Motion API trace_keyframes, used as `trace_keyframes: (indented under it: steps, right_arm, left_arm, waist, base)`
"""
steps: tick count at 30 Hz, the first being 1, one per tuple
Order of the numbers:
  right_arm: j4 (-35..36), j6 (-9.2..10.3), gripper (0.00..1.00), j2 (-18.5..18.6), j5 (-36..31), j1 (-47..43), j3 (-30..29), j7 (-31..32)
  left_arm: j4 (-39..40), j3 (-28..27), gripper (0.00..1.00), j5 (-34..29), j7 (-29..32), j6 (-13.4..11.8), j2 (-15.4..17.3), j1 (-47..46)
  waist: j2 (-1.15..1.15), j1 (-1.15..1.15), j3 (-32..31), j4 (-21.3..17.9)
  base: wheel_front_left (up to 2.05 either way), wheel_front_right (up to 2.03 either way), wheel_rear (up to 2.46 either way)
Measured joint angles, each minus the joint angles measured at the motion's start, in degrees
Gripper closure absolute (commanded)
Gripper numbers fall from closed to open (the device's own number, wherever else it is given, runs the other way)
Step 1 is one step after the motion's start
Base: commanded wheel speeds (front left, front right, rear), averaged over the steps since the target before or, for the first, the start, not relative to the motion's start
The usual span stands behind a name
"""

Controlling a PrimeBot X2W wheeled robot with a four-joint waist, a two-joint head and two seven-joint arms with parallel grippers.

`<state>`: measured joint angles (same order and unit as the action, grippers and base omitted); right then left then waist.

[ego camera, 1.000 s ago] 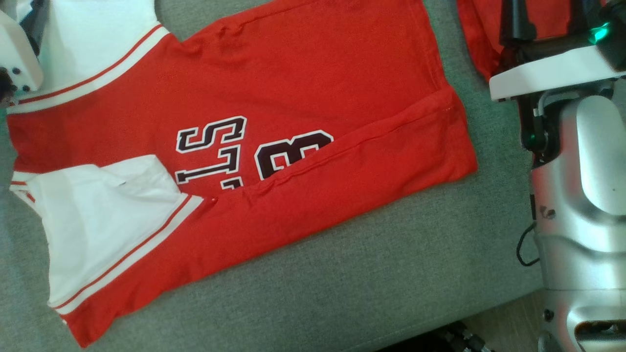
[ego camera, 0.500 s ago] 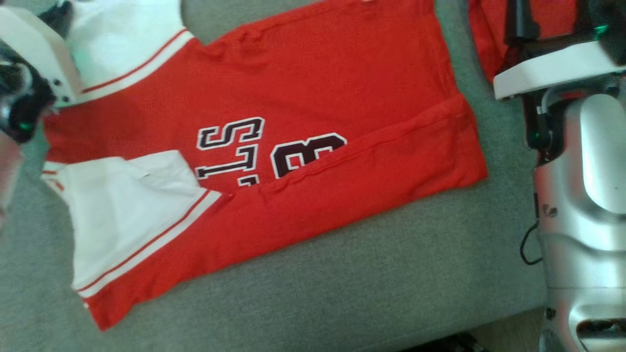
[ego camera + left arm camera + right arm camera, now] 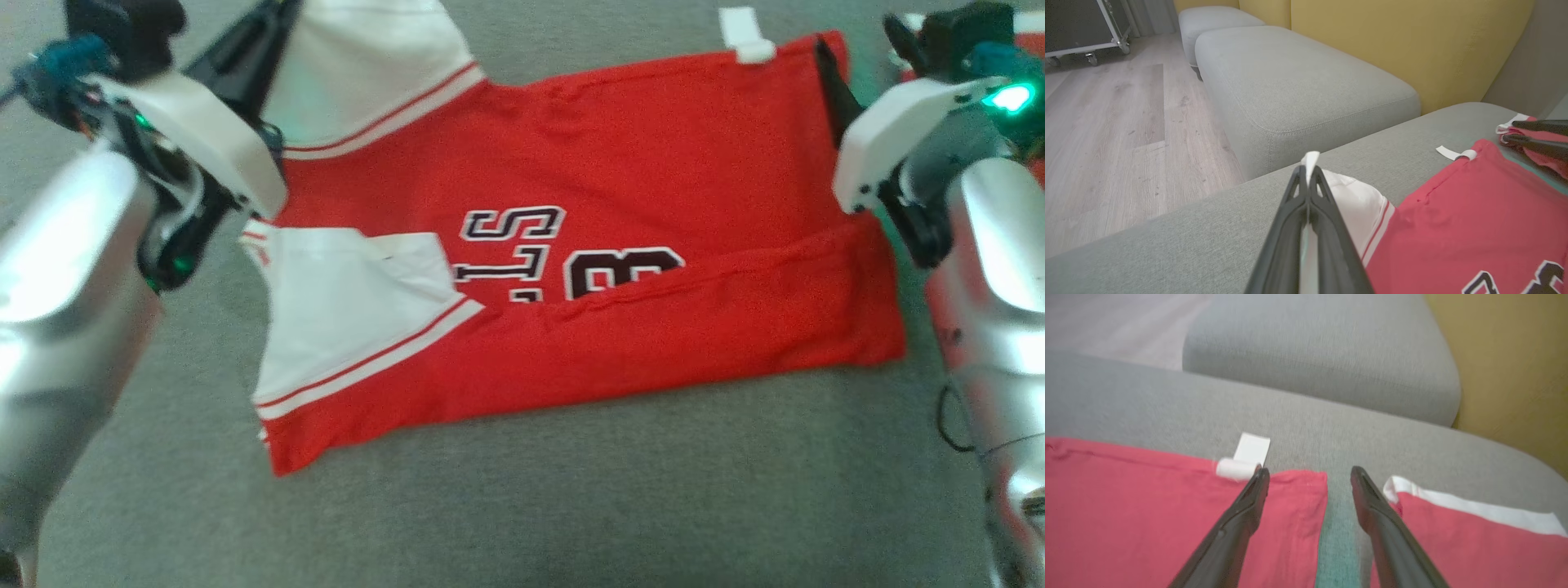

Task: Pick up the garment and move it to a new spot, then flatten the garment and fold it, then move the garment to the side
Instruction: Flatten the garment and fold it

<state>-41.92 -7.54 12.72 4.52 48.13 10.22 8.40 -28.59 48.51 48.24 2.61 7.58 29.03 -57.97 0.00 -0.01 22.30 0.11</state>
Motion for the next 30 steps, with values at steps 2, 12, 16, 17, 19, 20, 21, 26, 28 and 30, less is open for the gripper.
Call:
trace_keyframes:
  steps: [2, 12, 16, 17, 19, 20, 21, 26, 28, 30]
  right_arm:
    - [-4.02, 0.00, 0.00, 1.33, 0.12, 1.07, 0.76, 1.63]
    - [-17.31, 0.00, 0.00, 4.27, 0.01, 6.88, 0.64, 1.80]
    - [-20.53, 0.00, 0.00, 4.32, -1.12, 8.42, 1.01, 1.78]
    - [-21.17, 0.01, 0.00, 4.32, -1.16, 9.16, 1.10, 1.77]
    - [-22.42, 0.00, 0.00, 4.32, -1.18, 10.51, 1.41, 1.69]
    - [-22.99, 0.00, 0.00, 4.31, -1.16, 11.04, 1.62, 1.68]
    - [-23.59, 0.00, 0.00, 4.30, -1.16, 11.49, 1.78, 1.68]
    - [-25.72, 0.00, 1.00, 3.66, -0.97, 13.41, 3.81, 1.64]
    - [-25.99, 0.00, 1.00, 2.99, -0.36, 13.51, 4.05, 0.22]
    - [-26.17, 0.00, 1.00, 2.70, 0.32, 13.50, 4.02, -0.94]
  left_arm:
    - [2.83, 0.11, 1.00, 0.01, -0.68, -0.26, 0.13, 1.52]
    - [15.45, 2.10, 1.00, 0.26, 0.03, -2.60, 0.25, 6.02]
    - [18.30, 2.13, 1.00, 0.10, 0.81, -3.63, 0.85, 6.01]
    - [18.82, 2.13, 1.00, 0.10, 0.86, -3.78, 1.01, 6.01]
    - [19.78, 2.13, 1.00, 0.10, 0.93, -4.11, 1.20, 6.00]
    - [20.11, 2.13, 1.00, 0.10, 0.96, -4.13, 1.22, 6.00]
    - [20.49, 2.12, 1.00, 0.10, 1.32, -4.26, 1.23, 6.00]
    - [20.52, 1.87, 1.00, 0.10, 1.27, -4.92, 1.85, 6.00]
    - [19.63, 1.79, 1.00, 0.09, 1.11, -5.14, 2.41, 6.00]
    - [19.03, 1.67, 1.00, 0.09, 0.70, -5.32, 2.71, 6.01]
  waist:
    - [0.00, 0.00, -0.49, 1.60]
    - [0.00, 0.00, -0.08, 6.62]
    - [0.00, 0.01, 0.62, 7.00]
    - [0.00, 0.01, 0.82, 7.03]
    - [0.00, 0.01, 1.20, 7.12]
    - [0.00, 0.01, 1.39, 7.17]
    - [0.00, 0.01, 1.58, 7.21]
    - [0.00, 0.01, 2.03, 7.05]
    - [0.00, 0.01, 1.89, 6.69]
    - [0.00, 0.02, 1.73, 6.43]
  base:
    - [0.00, 0.00, 0.00]
    - [0.00, 0.00, 0.00]
    - [0.00, 0.00, 0.00]
    - [0.00, 0.00, 0.00]
    - [0.00, 0.00, 0.00]
    - [0.00, 0.00, 0.00]
    - [0.00, 0.00, 0.00]
    - [0.00, 0.00, 0.00]
    - [0.00, 0.00, 0.00]
    - [0.00, 0.00, 0.00]
